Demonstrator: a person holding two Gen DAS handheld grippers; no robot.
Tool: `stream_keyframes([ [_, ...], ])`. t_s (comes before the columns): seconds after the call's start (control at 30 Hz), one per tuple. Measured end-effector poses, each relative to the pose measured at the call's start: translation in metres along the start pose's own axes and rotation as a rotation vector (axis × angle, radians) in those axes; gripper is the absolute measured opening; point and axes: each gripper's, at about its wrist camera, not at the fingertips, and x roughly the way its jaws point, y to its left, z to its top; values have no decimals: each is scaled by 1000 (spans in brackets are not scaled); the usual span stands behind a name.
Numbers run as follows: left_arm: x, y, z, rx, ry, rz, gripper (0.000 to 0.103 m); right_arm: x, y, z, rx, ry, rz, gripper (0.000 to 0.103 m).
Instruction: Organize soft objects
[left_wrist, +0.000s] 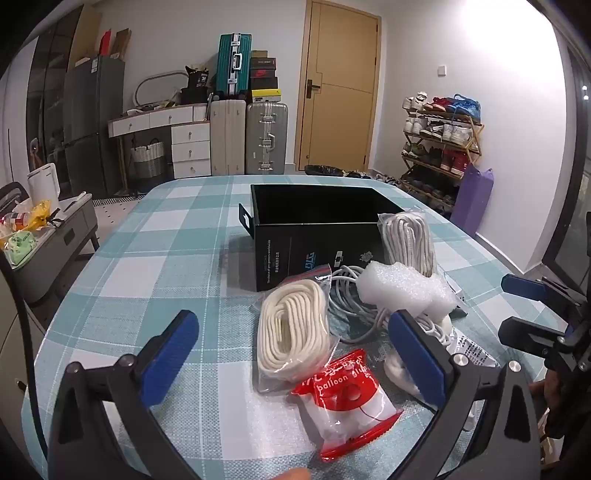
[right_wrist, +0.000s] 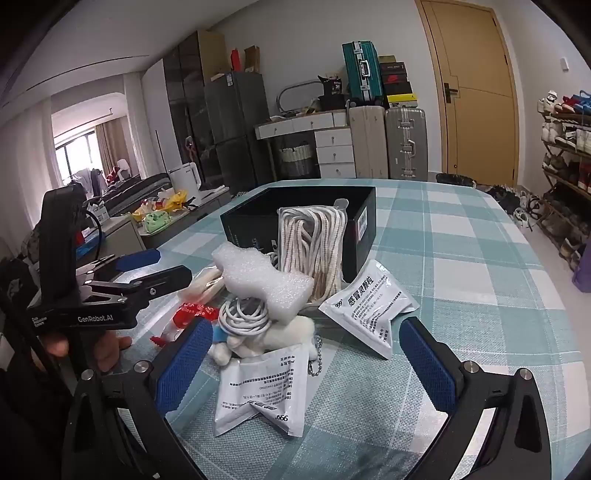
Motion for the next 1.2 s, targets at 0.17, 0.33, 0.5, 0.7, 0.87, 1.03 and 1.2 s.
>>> stream_keyframes([
  [0.17, -1, 0, 0, 9, -13, 1, 103, -2, 0, -1, 33, 24, 5, 103],
  [0.33, 1, -3, -2, 10, -16, 2, 103, 7, -7, 3, 23, 23, -48, 103],
  [0.5, 3, 0, -2, 12, -14, -1, 103, 9, -9, 3, 19, 23, -59, 103],
  [0.7, 1, 1, -2, 11, -10, -3, 103, 6, -5, 3, 15, 21, -63, 103],
  [0.87, 1, -1, -3, 26, -8, -2, 103, 6, -5, 3, 15, 22, -61, 103],
  [1.03, 0, -2, -3, 30, -13, -5, 103, 6, -5, 3, 15, 23, -59, 103],
  [1.2, 0, -3, -2, 27, -12, -6, 103, 5, -5, 2, 14, 19, -61, 103],
])
